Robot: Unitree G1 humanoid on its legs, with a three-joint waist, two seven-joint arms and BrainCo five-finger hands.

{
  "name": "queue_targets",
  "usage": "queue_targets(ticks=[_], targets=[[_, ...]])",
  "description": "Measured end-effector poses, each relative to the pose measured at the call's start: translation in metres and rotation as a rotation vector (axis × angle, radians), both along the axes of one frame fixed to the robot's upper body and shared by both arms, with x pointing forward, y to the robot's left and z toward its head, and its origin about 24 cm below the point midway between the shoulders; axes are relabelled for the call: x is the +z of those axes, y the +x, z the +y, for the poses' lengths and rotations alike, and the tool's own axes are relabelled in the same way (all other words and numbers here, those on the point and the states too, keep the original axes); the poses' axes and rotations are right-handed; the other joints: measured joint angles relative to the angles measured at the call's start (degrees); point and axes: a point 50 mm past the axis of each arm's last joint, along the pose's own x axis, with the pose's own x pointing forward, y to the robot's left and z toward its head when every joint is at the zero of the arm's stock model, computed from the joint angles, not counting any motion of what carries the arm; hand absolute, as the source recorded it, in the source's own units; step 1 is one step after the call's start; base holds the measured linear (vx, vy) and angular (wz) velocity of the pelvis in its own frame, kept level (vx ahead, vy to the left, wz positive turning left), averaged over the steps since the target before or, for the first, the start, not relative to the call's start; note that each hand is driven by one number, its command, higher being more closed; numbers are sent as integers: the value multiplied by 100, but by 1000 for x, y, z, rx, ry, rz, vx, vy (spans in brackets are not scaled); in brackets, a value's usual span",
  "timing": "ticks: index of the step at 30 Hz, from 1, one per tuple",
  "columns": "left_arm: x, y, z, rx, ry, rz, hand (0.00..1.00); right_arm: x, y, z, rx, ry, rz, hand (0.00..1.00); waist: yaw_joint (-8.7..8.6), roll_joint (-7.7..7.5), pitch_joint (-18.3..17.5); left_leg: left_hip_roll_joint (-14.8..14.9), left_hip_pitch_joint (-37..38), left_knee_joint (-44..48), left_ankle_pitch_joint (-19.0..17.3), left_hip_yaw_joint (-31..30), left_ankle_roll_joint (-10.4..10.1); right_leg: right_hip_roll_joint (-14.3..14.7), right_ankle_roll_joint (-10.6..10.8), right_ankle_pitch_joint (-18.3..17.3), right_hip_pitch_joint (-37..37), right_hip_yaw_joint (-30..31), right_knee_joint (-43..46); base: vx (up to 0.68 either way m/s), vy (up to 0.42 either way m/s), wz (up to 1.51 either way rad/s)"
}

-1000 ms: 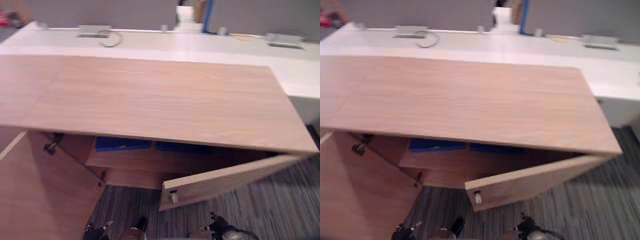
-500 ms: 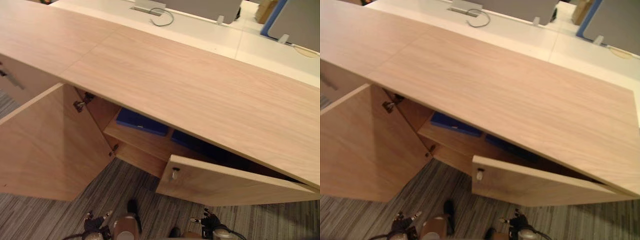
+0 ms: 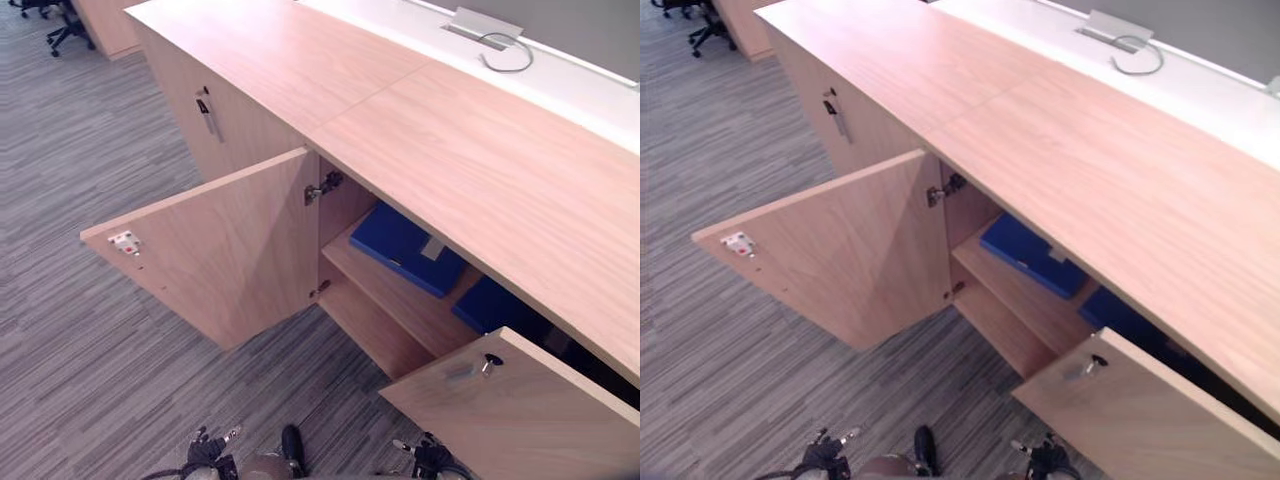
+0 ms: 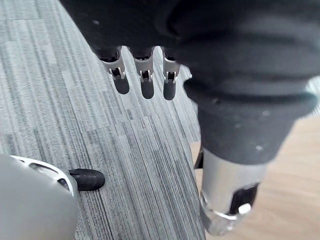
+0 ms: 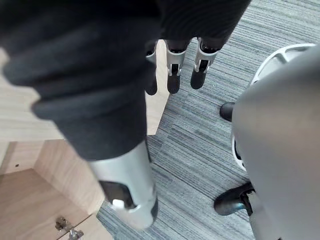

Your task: Walk over to the cabinet, pick up the folder, carry it to the office cabinet, place the folder inside the office cabinet, then close the office cabinet door

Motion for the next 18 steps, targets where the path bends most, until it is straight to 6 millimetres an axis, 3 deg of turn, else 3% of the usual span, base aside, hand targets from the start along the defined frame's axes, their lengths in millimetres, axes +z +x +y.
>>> queue_targets(ticks=[7,11,13,16,18], targets=[[-3,-13,4,137,-40,1,0,1,1,-3,2,-7,1,0,-32,52,-11,56,19,-166,194,-70,-79,81,2,-4,-28,-73,-18,-87,-44,4],[1,-26,24,255,-5,-4,0,2,7,3,99,-2,-22,0,-57,54,-14,81,-22,-168,180,-52,-95,119,-34,-25,-60,-63,-75,-78,-1,0],[11,-24,41,293,58,-54,0,4,9,5,146,-2,-38,0,-46,50,-22,90,-73,-168,173,-42,-87,139,-36,-25,-97,-60,-98,-17,-1,1],[39,-19,94,375,230,-139,0,5,12,8,198,5,-55,0,-22,37,-35,111,-123,-166,148,-5,-70,167,-39,-24,-141,-30,-148,16,-5,-6],[66,-16,142,438,362,-188,0,6,12,10,249,15,-63,0,13,18,-46,120,-105,-164,135,52,-65,177,-26,-15,-140,31,-158,55,-10,-14]])
